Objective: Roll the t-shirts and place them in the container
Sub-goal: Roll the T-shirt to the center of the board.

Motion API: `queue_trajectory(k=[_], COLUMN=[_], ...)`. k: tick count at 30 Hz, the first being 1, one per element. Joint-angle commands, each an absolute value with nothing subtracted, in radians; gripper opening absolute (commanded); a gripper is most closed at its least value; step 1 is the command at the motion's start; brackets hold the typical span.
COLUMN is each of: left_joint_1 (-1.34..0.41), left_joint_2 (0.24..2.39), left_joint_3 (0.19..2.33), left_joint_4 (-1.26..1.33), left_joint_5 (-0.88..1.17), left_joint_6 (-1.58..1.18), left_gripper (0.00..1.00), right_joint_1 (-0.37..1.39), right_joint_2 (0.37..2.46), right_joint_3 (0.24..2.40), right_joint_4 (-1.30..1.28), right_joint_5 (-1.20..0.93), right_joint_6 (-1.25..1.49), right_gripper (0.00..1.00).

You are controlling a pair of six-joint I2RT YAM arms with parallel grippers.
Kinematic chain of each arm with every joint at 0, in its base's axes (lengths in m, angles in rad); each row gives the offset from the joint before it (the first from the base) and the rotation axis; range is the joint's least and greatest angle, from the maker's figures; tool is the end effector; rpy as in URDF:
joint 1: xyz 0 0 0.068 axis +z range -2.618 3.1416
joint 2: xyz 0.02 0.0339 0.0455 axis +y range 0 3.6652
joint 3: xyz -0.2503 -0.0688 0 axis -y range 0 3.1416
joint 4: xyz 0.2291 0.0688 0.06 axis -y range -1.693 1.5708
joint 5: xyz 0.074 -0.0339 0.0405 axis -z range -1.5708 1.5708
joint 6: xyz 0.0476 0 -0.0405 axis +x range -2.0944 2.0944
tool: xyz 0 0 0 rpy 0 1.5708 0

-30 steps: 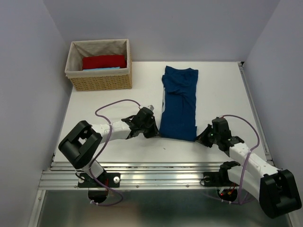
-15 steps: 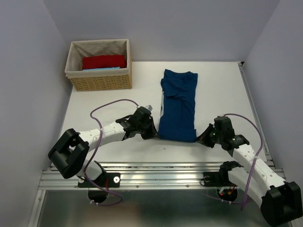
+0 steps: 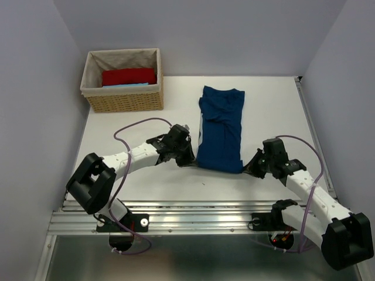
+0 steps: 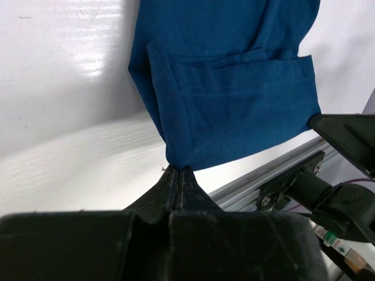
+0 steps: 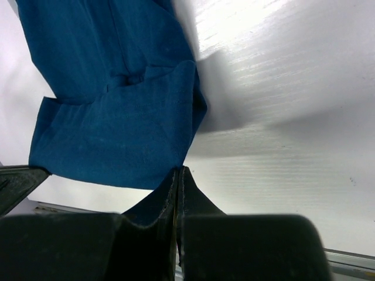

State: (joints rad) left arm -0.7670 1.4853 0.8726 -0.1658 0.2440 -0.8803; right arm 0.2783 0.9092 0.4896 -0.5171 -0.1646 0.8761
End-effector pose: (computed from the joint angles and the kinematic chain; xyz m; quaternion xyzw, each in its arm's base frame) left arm 0.2124 -0.2207 0.1958 -0.0050 0.9169 -0.3573 0.1779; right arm 0.1628 0.0546 0.1750 0.2544 0.9125 0.2350 0.2177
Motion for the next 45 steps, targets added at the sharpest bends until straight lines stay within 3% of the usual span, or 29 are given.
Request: queue_trajectory(k=[1,33,39,41,45], left_joint_1=[-0.741,-0.65,-0.634,-0.629,-0.629], left_joint_2=[1.5,1.764,1.793,1.793,1.746], left_joint_3=[0.934,1.124,1.138,1.143,1.157], left_joint_4=[-0.206,-0.157,-0.137,-0.137,-0.158], left_joint_5=[0.258,0.262,0.249,0.245,0.201], left_joint_6=[-0.864,-0.805,-0.796,-0.795,-0.784], left_gripper=[0.0,0.0,0.17,0.34,0.54], right_joint_1=[0.284,0.284,0.284,0.284,0.284], right_joint_2=[0.94,1.247,1.292,1.325,1.367], right_joint_3=[0.551,0.715,0.721,0.736,0.781], right_joint_4=[-0.508,-0.334,-0.27,-0.253,-0.239], right_joint_5=[-0.129,-0.009,-0.005,0.023,0.031], right_joint_6=[0.841,0.79,0.792,0.784,0.772], right_gripper=[0.01,0.07,0.17,0.21,0.35])
